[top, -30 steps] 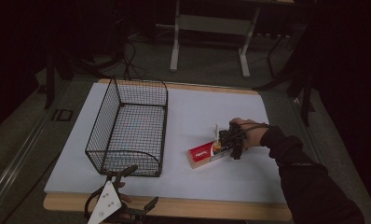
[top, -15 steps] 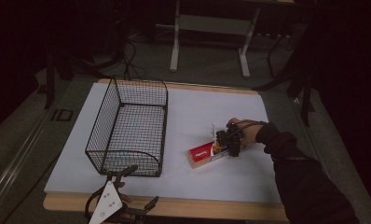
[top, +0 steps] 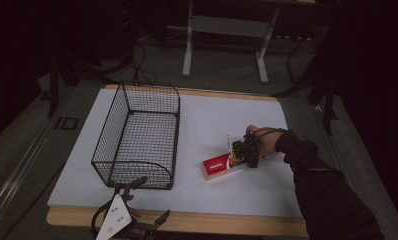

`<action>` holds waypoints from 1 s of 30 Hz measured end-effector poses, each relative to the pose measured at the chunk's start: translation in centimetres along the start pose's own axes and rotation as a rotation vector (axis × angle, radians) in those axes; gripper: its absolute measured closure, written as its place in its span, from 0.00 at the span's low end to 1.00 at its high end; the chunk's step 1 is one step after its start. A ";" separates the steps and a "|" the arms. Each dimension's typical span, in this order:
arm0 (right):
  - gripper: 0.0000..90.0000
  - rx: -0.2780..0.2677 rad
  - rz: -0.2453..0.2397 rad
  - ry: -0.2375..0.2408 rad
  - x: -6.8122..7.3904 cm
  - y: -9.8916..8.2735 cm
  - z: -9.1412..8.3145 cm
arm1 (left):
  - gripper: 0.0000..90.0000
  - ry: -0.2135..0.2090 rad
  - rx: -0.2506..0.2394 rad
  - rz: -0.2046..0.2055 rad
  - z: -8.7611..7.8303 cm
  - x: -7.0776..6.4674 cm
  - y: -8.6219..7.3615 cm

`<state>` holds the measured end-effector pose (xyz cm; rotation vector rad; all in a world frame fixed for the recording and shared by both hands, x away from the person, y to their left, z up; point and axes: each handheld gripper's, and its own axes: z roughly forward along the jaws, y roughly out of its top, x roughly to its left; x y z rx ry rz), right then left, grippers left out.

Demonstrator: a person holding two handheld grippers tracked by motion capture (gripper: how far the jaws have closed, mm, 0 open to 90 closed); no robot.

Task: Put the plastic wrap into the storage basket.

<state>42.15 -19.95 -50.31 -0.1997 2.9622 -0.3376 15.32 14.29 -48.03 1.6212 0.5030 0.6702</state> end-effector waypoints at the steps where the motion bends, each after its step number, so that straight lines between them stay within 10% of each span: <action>1: 0.36 0.000 0.000 0.000 0.0 0.0 0.0 | 0.00 0.000 0.001 0.001 0.0 0.0 0.0; 11: 0.42 -0.128 0.215 0.067 -0.5 -1.0 -2.4 | 0.00 0.002 0.006 0.008 0.1 0.0 0.0; 18: 0.43 -0.190 0.481 0.091 -1.8 -1.7 -4.3 | 0.00 0.005 0.004 0.006 0.1 0.0 0.0; 30: 0.43 -0.254 0.706 0.188 -1.6 -0.7 -7.2 | 0.00 0.007 0.003 0.022 0.1 -0.2 0.1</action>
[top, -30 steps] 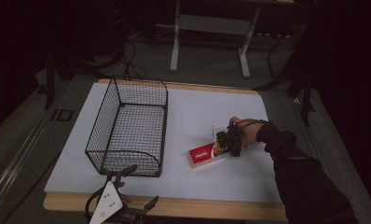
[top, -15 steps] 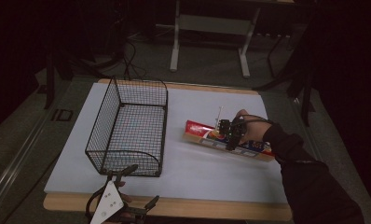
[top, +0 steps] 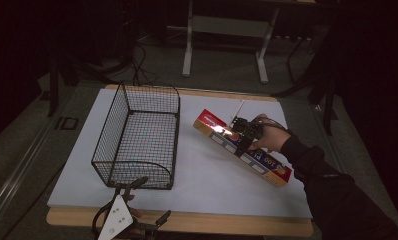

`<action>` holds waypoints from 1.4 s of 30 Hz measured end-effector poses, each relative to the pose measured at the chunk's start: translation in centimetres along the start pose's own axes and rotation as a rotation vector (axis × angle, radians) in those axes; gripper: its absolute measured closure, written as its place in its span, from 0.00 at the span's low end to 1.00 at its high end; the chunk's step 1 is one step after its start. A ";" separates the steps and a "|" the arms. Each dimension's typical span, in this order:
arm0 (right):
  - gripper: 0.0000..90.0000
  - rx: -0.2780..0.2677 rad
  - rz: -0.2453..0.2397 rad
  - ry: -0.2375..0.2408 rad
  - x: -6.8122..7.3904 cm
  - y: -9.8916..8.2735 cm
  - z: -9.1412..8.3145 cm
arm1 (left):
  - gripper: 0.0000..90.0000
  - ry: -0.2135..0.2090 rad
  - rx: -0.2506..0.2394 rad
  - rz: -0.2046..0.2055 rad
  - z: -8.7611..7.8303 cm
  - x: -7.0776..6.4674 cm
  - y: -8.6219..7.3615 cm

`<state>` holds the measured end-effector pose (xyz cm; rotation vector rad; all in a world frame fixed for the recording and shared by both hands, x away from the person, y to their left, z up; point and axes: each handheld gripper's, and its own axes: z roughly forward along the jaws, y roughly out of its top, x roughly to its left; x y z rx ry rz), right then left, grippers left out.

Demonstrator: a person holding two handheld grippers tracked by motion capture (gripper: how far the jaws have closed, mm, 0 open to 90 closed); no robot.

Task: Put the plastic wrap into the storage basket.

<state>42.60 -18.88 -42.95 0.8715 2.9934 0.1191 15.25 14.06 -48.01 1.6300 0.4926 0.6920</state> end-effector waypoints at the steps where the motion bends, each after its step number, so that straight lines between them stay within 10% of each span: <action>1: 0.43 -0.006 0.012 0.005 0.2 0.2 -0.2 | 0.00 0.000 0.000 0.000 0.0 0.0 0.0; 17: 0.43 -0.152 0.145 -0.026 2.3 3.6 -4.7 | 0.00 0.015 0.011 0.012 0.1 0.0 0.0; 42: 0.43 -0.444 0.167 -0.018 8.3 12.9 -11.2 | 0.00 0.023 0.002 0.009 -0.1 0.0 0.1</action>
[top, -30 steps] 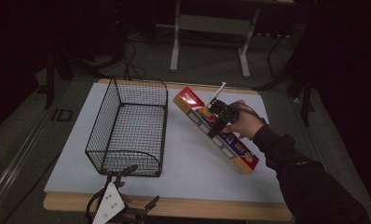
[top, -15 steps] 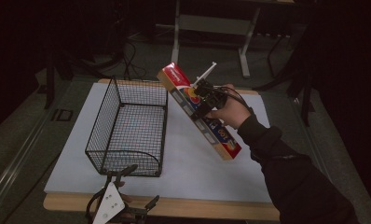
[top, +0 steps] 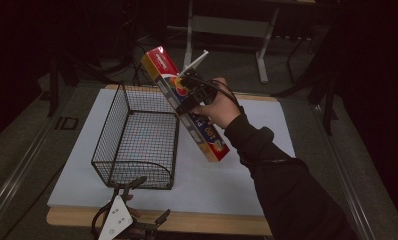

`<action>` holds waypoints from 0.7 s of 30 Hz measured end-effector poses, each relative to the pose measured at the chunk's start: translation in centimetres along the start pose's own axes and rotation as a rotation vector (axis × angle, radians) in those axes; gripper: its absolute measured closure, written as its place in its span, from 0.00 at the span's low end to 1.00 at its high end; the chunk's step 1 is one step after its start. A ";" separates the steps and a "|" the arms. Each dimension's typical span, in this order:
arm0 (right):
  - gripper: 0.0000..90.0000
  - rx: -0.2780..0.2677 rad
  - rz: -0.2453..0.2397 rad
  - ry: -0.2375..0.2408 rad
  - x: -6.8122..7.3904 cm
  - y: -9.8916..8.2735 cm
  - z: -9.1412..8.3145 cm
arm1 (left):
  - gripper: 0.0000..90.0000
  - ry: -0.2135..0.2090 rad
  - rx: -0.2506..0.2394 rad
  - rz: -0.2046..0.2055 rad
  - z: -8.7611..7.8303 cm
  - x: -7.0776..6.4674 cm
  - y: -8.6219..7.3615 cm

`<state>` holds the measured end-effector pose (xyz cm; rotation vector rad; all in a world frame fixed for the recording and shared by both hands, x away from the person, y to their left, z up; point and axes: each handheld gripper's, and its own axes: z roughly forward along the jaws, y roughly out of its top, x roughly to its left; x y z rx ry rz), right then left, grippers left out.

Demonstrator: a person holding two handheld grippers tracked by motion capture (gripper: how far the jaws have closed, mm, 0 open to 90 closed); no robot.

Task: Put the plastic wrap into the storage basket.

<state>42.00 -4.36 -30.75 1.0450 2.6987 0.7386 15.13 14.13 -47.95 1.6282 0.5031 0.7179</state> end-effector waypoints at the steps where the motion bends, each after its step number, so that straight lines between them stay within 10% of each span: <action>1: 0.43 -0.012 0.007 0.001 0.3 0.4 0.0 | 0.00 -0.001 0.000 0.000 0.0 0.0 0.0; 21: 0.43 -0.139 0.040 -0.010 6.2 5.7 2.7 | 0.00 0.001 -0.016 -0.005 -0.5 0.1 0.1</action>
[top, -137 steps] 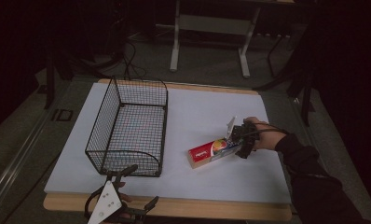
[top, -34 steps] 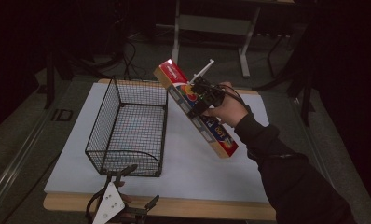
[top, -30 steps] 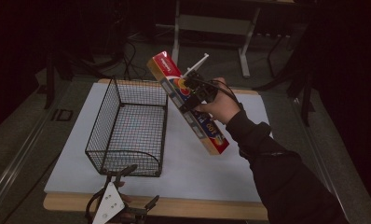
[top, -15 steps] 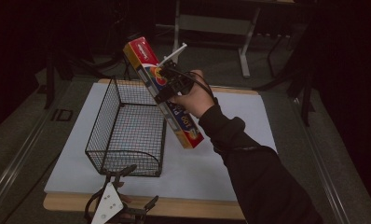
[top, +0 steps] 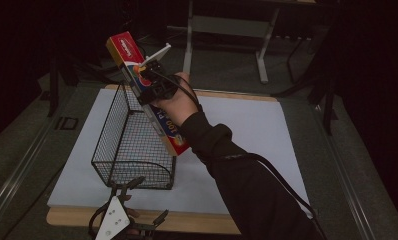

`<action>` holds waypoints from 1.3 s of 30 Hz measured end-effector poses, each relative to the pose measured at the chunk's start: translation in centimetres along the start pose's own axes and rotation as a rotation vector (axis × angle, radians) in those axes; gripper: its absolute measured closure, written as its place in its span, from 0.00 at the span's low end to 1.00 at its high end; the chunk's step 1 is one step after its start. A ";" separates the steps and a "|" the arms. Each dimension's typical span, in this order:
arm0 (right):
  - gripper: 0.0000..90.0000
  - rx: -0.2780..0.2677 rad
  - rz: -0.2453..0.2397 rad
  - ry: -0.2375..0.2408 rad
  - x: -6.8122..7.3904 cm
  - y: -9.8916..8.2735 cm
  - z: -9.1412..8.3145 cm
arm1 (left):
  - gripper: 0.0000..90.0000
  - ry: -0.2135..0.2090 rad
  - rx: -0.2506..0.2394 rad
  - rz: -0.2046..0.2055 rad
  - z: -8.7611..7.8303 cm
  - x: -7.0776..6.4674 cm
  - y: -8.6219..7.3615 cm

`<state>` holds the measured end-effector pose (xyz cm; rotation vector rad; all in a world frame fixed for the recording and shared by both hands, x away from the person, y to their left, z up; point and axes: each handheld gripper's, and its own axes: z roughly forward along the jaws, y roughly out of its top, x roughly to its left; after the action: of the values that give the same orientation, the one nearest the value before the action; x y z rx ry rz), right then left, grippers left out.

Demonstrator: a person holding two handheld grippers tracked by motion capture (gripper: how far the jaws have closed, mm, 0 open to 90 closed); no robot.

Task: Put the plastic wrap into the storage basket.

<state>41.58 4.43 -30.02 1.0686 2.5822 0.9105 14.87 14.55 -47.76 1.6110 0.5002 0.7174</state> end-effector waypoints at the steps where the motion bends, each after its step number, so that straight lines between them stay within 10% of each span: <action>1: 0.43 -0.014 0.009 -0.003 0.3 0.2 0.2 | 0.00 -0.002 -0.001 -0.001 0.0 0.0 0.0; 11: 0.43 -0.026 0.079 0.070 1.8 -0.1 3.4 | 0.00 -0.012 -0.002 0.008 -0.1 -0.2 0.0; 39: 0.43 0.044 0.210 -0.060 1.6 -5.3 12.0 | 0.00 -0.026 0.003 0.009 0.0 -0.2 0.0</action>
<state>42.21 8.22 -42.71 1.3782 2.4861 0.8551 14.72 14.41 -47.78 1.6241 0.4755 0.7023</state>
